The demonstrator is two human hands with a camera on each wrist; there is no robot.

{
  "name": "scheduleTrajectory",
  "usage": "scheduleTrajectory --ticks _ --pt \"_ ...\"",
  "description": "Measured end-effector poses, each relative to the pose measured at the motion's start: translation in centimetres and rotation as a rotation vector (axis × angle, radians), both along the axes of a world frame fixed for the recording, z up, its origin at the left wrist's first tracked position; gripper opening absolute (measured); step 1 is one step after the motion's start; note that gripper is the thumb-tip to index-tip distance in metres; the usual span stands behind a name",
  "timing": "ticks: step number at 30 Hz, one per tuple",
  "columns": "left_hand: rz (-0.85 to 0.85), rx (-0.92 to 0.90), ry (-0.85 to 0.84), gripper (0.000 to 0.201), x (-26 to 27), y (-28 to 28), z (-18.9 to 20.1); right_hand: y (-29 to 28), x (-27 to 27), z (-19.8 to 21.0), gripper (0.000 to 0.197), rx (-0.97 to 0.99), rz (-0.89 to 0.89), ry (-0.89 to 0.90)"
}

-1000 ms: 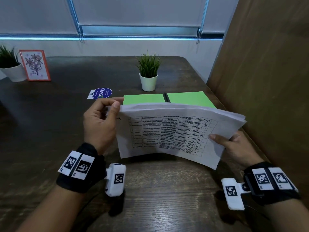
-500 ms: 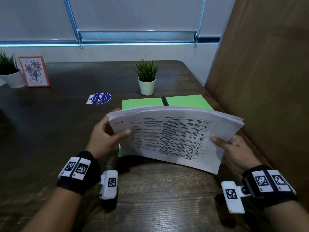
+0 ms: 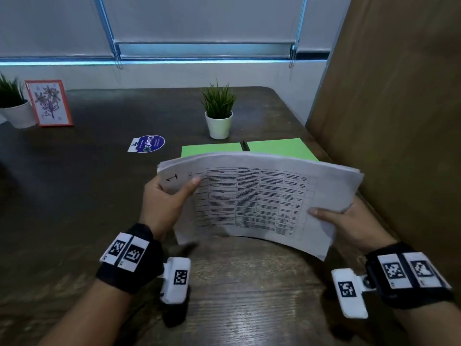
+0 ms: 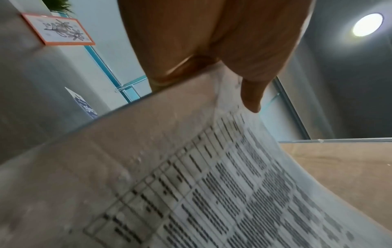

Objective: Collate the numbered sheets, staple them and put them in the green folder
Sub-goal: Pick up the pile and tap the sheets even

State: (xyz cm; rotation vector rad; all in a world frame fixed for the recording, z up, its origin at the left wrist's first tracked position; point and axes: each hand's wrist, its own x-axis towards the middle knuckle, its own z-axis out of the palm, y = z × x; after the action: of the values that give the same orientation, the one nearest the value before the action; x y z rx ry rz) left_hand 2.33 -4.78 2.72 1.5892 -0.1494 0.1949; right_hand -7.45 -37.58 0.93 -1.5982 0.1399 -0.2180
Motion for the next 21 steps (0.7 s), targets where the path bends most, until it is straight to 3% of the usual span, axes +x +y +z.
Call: scheduleTrajectory --ticks 1,4,8,12,15,18,21 --pt "0.004 0.004 0.003 0.032 -0.1 -0.1 0.0 0.0 0.1 -0.4 0.064 -0.003 0.01 0.029" --pt "0.019 -0.044 -0.068 0.039 -0.5 -0.5 0.7 0.2 0.2 -0.3 0.045 -0.014 0.016 0.026" --pt "0.159 -0.15 -0.132 0.048 -0.5 -1.6 2.3 0.2 0.1 -0.1 0.043 0.007 0.02 0.027" --pt "0.302 -0.169 -0.073 0.027 0.2 -2.9 2.2 0.3 0.0 0.0 0.041 0.003 0.021 0.017" --pt "0.312 -0.171 -0.034 0.013 0.5 -2.4 1.5 0.2 0.1 0.0 0.041 -0.01 0.031 0.003" --pt "0.31 -0.179 -0.035 0.012 0.6 -1.6 1.2 0.1 0.1 0.0 0.044 0.0 0.033 0.006" --pt "0.325 -0.068 -0.107 0.015 0.5 -1.2 1.5 0.1 0.3 -0.1 0.046 -0.015 0.024 0.006"
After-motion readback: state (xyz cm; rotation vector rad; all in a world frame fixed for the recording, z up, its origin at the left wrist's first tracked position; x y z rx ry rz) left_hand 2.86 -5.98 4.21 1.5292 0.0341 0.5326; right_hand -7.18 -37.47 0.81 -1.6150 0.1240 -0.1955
